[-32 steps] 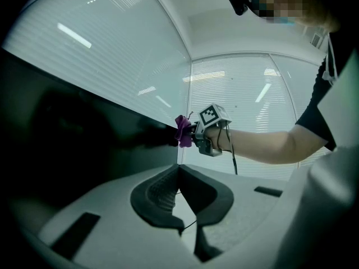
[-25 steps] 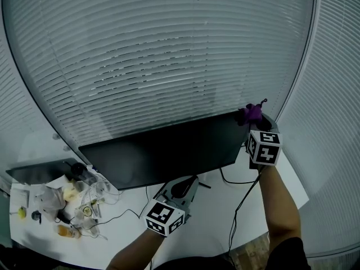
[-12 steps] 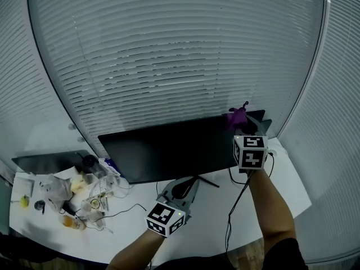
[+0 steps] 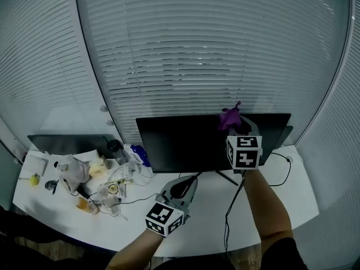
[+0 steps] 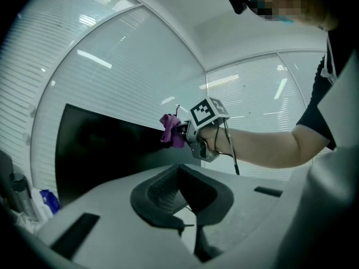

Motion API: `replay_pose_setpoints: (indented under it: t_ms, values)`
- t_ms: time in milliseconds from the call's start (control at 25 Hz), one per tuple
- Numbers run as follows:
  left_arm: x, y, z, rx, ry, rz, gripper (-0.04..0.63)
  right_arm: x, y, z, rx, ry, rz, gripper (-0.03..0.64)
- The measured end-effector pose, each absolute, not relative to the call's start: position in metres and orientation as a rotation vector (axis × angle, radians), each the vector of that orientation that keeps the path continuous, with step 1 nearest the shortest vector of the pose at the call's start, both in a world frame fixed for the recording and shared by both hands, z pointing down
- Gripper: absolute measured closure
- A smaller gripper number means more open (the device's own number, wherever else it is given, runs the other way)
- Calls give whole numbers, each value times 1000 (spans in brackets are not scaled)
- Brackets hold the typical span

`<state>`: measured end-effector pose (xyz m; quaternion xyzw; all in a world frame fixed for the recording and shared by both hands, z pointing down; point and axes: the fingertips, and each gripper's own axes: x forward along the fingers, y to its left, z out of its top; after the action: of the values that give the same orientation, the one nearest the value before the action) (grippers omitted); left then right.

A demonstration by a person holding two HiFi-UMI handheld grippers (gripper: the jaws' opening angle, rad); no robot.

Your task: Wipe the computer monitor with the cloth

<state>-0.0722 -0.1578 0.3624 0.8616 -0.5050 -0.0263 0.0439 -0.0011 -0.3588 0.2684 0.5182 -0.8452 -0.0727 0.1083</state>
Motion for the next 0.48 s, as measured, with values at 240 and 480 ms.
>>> replay_pose_setpoints:
  t_ms: [240, 480]
  values:
    - [-124, -132, 368, 2556, -1642, -103, 592, -74, -337, 276, 1424, -2538, -197, 549]
    - [-167, -104, 370, 2481, -1737, -126, 592, -142, -316, 277, 1321, -2612, -153, 549]
